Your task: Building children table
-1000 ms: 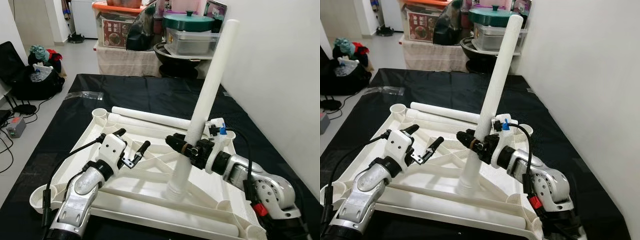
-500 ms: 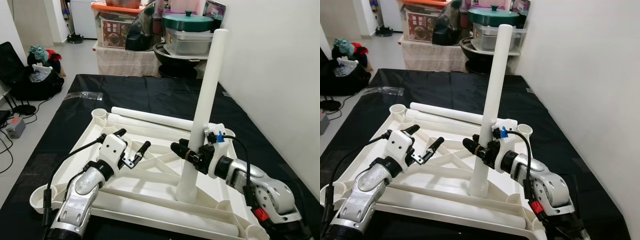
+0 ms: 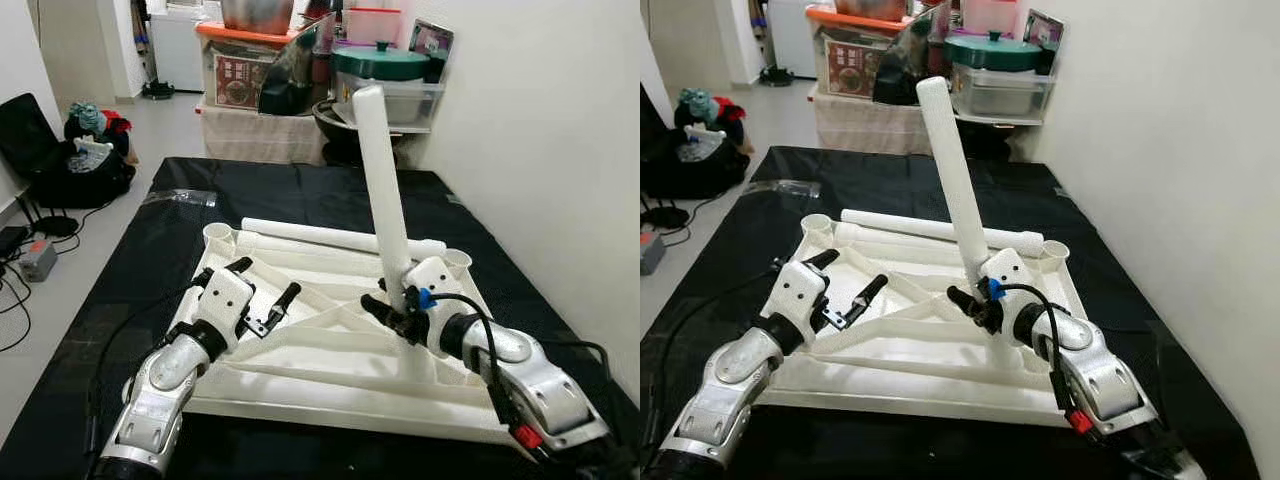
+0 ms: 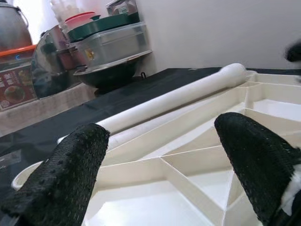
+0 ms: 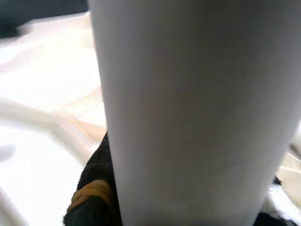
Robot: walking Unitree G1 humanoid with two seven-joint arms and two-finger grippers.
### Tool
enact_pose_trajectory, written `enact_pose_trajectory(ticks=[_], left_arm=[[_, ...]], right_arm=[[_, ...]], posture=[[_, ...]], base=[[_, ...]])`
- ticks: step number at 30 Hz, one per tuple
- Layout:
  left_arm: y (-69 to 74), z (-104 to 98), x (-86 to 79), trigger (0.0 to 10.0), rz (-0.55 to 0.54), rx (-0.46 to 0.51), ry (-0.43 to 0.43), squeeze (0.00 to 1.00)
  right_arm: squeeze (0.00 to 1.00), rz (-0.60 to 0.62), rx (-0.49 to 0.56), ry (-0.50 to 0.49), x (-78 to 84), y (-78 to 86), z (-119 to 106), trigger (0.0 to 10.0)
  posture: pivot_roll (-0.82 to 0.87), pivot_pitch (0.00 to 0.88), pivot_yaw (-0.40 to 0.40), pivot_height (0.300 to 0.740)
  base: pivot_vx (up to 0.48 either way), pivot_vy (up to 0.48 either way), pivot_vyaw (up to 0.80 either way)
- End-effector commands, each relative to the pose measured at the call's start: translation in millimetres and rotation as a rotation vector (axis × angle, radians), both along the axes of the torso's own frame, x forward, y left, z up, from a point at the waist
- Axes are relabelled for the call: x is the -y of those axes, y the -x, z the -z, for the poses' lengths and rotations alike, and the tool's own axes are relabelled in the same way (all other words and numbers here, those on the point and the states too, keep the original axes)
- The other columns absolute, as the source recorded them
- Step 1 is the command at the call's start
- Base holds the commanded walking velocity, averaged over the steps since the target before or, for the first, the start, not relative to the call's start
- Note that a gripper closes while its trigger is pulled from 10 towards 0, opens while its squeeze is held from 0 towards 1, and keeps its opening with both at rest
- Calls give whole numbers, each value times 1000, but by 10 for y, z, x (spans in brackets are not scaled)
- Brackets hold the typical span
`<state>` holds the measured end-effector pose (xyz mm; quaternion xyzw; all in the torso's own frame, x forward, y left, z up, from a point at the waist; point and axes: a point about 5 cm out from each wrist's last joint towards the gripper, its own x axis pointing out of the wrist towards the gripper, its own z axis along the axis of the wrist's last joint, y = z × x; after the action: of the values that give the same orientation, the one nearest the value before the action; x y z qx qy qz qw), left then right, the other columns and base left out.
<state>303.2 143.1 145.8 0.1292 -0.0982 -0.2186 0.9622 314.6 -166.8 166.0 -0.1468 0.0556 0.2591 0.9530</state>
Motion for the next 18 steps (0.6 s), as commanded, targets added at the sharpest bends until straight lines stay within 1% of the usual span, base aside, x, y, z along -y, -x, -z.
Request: enact_pose_trajectory(ticks=[1, 4, 5, 6, 7, 9, 10, 11, 12, 13, 14, 15, 16, 17, 18], left_arm=[[-1, 23, 58, 10000, 22, -3, -15, 0], [0, 27, 64, 10000, 23, -3, -16, 0], [0, 27, 69, 10000, 24, -3, -16, 0], [0, 27, 69, 10000, 24, -3, -16, 0], [-1, 27, 74, 10000, 24, -2, -17, 0], [-1, 27, 74, 10000, 24, -2, -17, 0], [-2, 25, 71, 10000, 22, -1, -16, 0], [-2, 25, 71, 10000, 22, -1, -16, 0], [-1, 26, 67, 10000, 20, 0, -17, 0], [-1, 26, 67, 10000, 20, 0, -17, 0], [0, 30, 62, 10000, 17, 0, -17, 0], [0, 30, 62, 10000, 17, 0, -17, 0], [2, 32, 61, 10000, 14, 0, -17, 0], [2, 32, 61, 10000, 14, 0, -17, 0], [5, 35, 62, 10000, 11, 1, -16, 0]], right_arm=[[0, 77, 106, -15, 35, -100, -157, 10000], [0, 80, 117, -31, -11, -118, -170, 10000], [0, 78, 123, -53, -85, -140, -171, 10000], [0, 78, 123, -53, -85, -140, -171, 10000], [0, 73, 128, -81, -174, -160, -174, 10000], [0, 73, 128, -81, -174, -160, -174, 10000], [0, 65, 129, -127, -312, -187, -178, 10000], [0, 65, 129, -127, -312, -187, -178, 10000], [0, 59, 132, -176, -455, -213, -179, 10000], [0, 59, 132, -176, -455, -213, -179, 10000], [0, 49, 123, -235, -624, -229, -174, 10000], [0, 49, 123, -235, -624, -229, -174, 10000], [0, 38, 119, -275, -761, -232, -161, 10000], [0, 38, 119, -275, -761, -232, -161, 10000], [0, 31, 112, -312, -874, -221, -142, 10000]], posture=[[55, 0, -85, 740], [56, 0, -86, 740], [61, 0, -90, 740], [61, 0, -90, 740], [64, 0, -92, 740], [64, 0, -92, 740], [66, 0, -94, 740], [66, 0, -94, 740], [69, 0, -99, 740], [69, 0, -99, 740], [70, 0, -103, 740], [70, 0, -103, 740], [72, 0, -107, 740], [72, 0, -107, 740], [73, 0, -109, 740]], base=[[0, 0, 0], [0, 0, 0], [0, 0, 0], [0, 0, 0], [0, 0, 0], [0, 0, 0], [0, 0, 0], [0, 0, 0], [0, 0, 0], [0, 0, 0], [0, 0, 0], [0, 0, 0], [0, 0, 0], [0, 0, 0], [0, 0, 0]])
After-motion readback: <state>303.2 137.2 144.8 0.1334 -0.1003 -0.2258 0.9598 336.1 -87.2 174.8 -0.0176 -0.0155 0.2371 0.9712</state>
